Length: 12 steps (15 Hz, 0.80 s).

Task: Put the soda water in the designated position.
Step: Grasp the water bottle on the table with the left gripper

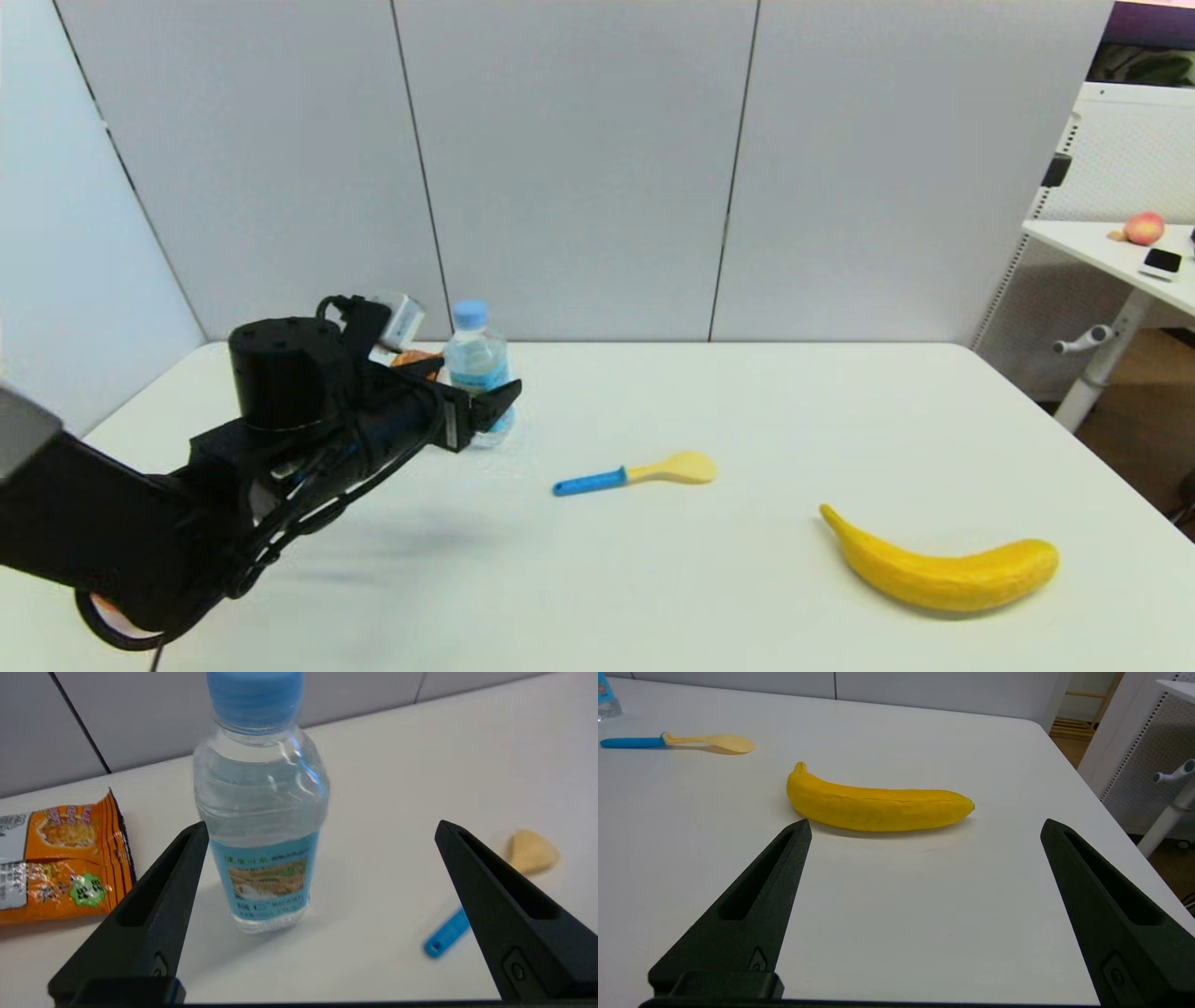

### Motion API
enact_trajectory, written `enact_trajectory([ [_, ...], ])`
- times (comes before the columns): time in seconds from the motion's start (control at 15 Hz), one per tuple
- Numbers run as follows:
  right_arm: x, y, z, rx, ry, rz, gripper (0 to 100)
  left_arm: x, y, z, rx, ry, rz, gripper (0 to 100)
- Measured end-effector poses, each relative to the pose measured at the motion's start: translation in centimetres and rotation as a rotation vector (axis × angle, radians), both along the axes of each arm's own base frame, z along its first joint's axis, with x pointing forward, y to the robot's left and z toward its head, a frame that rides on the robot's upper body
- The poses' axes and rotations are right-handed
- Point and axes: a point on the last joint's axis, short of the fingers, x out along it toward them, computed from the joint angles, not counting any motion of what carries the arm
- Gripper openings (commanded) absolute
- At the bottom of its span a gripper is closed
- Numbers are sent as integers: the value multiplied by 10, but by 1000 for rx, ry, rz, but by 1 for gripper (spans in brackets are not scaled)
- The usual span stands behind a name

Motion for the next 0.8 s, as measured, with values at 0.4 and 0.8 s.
enact_trajectory([
  [0.4,0,0,0,0,0,0,100,19,0,-21,-45,-46,81,100],
  [0.8,0,0,0,0,0,-1,100,29,1,-32,-63,-89,95,100],
])
